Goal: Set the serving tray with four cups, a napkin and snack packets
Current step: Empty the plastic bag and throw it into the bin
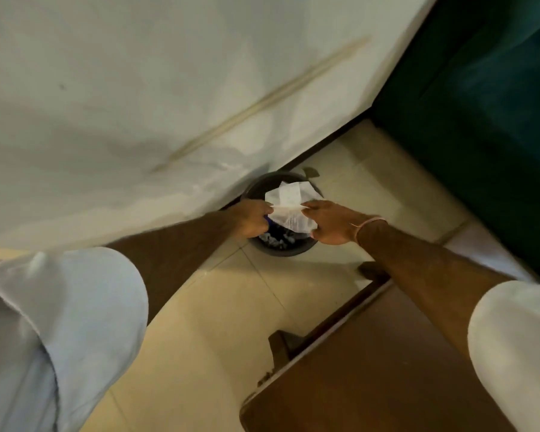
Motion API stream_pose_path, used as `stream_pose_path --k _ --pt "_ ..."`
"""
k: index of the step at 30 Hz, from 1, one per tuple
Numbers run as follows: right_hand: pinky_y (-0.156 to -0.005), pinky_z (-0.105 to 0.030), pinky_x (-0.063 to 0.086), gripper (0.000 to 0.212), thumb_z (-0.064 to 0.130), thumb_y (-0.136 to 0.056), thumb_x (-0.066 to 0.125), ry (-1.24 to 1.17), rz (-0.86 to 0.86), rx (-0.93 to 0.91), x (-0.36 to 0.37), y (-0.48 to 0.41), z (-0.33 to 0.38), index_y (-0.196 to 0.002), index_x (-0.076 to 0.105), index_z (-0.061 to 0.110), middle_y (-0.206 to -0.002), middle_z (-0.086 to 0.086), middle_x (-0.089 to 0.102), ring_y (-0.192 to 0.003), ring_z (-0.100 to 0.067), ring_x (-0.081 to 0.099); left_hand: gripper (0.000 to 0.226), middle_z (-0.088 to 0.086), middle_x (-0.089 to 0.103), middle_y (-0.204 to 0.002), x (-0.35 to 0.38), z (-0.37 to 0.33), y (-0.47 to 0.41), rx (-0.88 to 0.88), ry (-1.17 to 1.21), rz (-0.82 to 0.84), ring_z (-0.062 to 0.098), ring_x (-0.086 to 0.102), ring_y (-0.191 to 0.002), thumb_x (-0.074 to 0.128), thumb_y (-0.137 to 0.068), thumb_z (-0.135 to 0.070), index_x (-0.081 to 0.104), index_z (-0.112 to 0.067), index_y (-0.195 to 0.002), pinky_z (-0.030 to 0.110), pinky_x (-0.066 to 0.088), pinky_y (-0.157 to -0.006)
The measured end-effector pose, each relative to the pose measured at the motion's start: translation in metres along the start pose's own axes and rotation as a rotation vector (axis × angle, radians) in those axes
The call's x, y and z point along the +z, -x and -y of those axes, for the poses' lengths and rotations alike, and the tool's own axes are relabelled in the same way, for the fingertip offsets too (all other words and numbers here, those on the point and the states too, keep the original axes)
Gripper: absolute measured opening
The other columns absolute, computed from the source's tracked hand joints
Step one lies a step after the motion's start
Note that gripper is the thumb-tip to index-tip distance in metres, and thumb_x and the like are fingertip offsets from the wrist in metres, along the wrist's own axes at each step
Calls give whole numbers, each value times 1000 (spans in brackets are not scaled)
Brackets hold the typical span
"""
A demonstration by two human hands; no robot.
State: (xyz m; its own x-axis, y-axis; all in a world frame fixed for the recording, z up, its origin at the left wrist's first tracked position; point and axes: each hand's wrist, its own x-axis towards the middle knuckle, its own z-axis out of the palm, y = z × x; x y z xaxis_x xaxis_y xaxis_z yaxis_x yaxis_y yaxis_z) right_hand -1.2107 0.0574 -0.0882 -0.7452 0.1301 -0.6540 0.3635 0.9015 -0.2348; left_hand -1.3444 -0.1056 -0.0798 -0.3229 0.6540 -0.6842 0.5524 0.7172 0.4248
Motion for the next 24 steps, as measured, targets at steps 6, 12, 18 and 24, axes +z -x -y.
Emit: stream_pose_path --k 6,12,18,24 --pt "-122 -55 10 58 30 -98 51 121 85 -5 97 -103 -7 -153 36 20 -162 -4 33 -150 -28 26 35 8 65 -117 64 61 -79 -106 -139 118 22 61 -102 58 -95 -30 61 -17 -127 32 47 -90" --pt "-122 -55 -8 58 32 -97 51 130 156 70 147 -163 -22 -152 39 25 -163 -1 33 -154 -29 19 46 7 60 -137 106 89 -145 -30 -541 71 27 44 -138 40 -100 -44 56 -18 -134 54 17 -119" --pt "-123 -52 -3 49 31 -97 46 96 220 130 161 -193 -33 -146 47 27 -145 -2 56 -144 -26 39 52 9 53 -142 129 86 -199 -63 -583 171 26 35 -144 43 -99 -42 42 -19 -145 56 -9 -119" --pt "-121 -51 13 39 32 -100 46 124 230 114 169 -207 -34 -137 55 23 -137 -4 60 -135 -27 48 42 9 60 -132 148 79 -204 -128 -554 92 26 47 -132 46 -100 -33 52 -14 -136 50 7 -119"
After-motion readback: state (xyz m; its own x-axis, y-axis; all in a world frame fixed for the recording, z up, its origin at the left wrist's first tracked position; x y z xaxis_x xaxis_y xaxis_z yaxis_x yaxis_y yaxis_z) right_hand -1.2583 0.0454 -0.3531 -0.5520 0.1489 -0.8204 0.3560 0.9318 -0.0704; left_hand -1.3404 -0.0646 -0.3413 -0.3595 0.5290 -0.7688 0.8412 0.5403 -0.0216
